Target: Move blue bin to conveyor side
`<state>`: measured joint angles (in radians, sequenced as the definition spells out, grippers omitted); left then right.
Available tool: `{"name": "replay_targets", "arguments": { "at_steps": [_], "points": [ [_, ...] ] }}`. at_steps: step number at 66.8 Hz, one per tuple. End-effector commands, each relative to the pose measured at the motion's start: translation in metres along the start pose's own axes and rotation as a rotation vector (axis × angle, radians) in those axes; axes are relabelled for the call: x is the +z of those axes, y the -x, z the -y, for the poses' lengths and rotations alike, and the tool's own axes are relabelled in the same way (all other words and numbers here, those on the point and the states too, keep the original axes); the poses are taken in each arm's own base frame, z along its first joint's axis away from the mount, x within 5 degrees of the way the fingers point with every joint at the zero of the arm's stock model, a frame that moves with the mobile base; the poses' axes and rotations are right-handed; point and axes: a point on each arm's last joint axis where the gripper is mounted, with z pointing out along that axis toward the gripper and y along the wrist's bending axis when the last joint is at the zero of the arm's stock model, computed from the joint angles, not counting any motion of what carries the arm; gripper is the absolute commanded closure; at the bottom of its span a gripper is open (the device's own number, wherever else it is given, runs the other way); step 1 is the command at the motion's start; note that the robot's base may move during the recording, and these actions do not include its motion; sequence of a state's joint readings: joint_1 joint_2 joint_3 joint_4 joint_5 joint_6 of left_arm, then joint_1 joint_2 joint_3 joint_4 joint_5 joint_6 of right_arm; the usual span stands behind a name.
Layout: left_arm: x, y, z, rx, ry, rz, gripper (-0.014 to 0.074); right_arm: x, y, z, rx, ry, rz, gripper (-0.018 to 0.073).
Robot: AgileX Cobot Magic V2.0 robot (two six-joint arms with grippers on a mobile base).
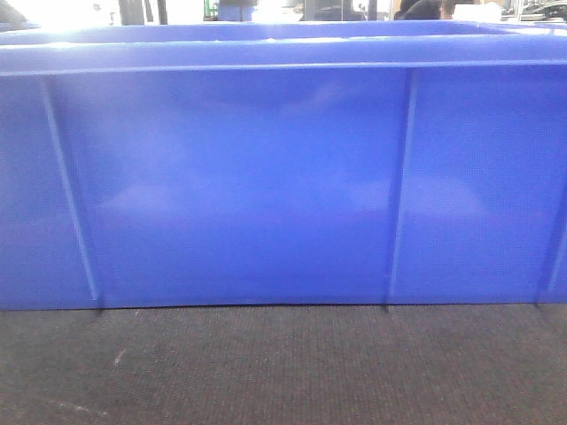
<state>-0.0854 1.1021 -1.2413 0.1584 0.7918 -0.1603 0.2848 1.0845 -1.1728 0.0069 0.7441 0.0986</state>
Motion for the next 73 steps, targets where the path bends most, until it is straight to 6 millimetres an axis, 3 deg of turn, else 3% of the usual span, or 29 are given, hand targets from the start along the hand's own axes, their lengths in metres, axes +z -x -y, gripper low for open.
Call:
{"name": "replay_targets", "arguments": {
  "at_steps": [1, 5, 25, 39, 56, 73],
  "points": [
    [-0.021, -0.018, -0.003, -0.003, -0.01, 0.078, 0.0547, -0.013, -0.019, 0.004, -0.018, -0.01, 0.038, 0.0654],
    [-0.031, -0.034, -0.005, 0.0, -0.015, 0.113, 0.0633, -0.019, -0.036, 0.005, -0.018, -0.009, 0.048, 0.0641],
    [-0.066, -0.133, -0.012, 0.018, -0.027, 0.275, 0.0608, -0.045, -0.123, 0.014, -0.025, 0.005, 0.208, 0.0637],
    [-0.089, -0.18, -0.017, 0.025, -0.025, 0.448, 0.0613, -0.065, -0.164, 0.018, -0.036, 0.019, 0.393, 0.0637],
    [-0.113, -0.201, -0.021, 0.02, -0.023, 0.629, 0.0613, -0.099, -0.187, 0.02, -0.036, 0.037, 0.602, 0.0637],
    [-0.114, -0.202, -0.021, 0.017, -0.024, 0.633, 0.0613, -0.104, -0.188, 0.02, -0.036, 0.039, 0.63, 0.0637]
  ]
}}
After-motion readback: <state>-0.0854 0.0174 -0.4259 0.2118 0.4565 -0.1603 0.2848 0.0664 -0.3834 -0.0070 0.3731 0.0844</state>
